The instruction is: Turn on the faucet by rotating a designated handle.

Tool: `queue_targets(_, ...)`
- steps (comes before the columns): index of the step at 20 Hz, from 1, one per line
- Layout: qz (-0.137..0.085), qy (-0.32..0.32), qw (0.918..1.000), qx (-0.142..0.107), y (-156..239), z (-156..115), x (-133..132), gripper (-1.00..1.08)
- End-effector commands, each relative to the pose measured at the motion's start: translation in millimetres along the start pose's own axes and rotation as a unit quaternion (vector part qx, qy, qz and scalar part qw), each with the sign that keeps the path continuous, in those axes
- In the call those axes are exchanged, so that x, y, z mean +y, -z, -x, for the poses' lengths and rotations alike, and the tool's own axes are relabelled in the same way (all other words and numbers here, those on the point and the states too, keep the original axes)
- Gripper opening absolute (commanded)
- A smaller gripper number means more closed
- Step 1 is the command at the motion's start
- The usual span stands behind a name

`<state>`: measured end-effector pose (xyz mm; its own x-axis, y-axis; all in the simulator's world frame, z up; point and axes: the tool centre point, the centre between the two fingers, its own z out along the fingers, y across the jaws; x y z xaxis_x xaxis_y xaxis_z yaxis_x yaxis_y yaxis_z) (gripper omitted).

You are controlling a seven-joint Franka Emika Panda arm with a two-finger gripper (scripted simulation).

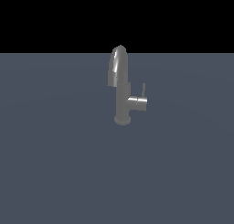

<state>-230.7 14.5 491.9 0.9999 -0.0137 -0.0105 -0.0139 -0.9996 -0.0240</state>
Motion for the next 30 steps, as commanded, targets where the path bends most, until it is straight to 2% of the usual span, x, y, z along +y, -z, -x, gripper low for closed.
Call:
queue_targets(1,-0.011,-0.012,0.9998,-0.009,-0.7,-9.0,0.4,-1.0)
queue_targets(9,-0.065,-0.069,0.9941,-0.053,-5.9,-51.4,4.9,-1.0)
queue_targets(16,-0.121,-0.127,0.9797,-0.097,-15.6,-94.0,13.7,-1.0)
queue_targets(23,-0.179,-0.186,0.9555,-0.143,-30.8,-136.1,26.8,-1.0)
queue_targets(30,-0.238,-0.246,0.9203,-0.189,-52.5,-176.3,43.5,-1.0)
